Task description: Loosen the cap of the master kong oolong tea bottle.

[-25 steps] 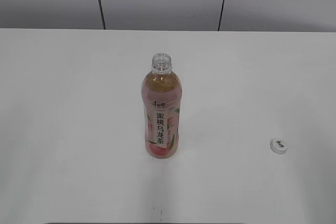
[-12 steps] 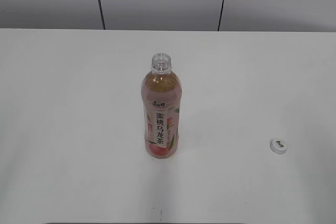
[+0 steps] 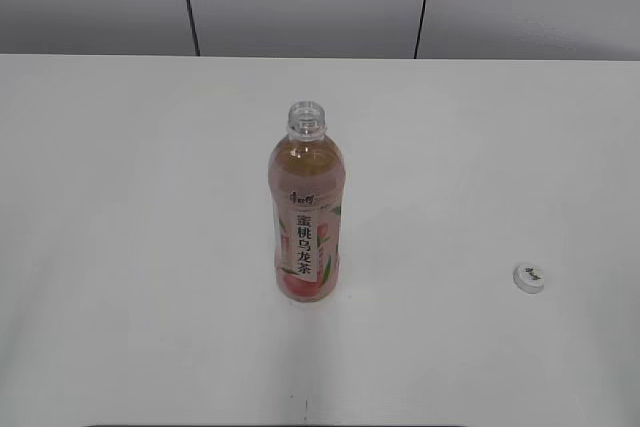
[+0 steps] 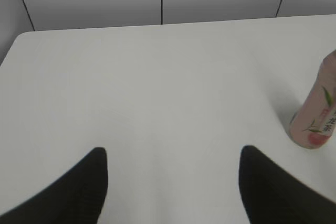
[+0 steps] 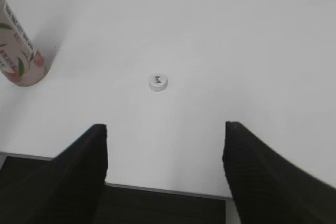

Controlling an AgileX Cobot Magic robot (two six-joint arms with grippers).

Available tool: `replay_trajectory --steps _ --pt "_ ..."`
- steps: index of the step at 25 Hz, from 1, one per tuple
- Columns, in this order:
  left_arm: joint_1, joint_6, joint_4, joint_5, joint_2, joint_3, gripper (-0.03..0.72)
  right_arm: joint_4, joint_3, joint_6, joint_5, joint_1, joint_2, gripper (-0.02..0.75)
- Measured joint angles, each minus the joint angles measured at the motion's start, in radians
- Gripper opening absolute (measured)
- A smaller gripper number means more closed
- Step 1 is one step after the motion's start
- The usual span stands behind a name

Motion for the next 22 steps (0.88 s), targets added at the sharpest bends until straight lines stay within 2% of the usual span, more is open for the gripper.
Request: replay_trajectory --steps 5,22 --pt "-0.036 0.0 -0.001 0.0 0.0 0.0 0.479 0.001 0.0 0.0 0.001 -0.025 -0.007 0.519" --pt "-0.036 0.0 -0.001 0.0 0.0 0.0 0.479 0.001 0.0 0.0 0.001 -0.025 -0.007 0.519"
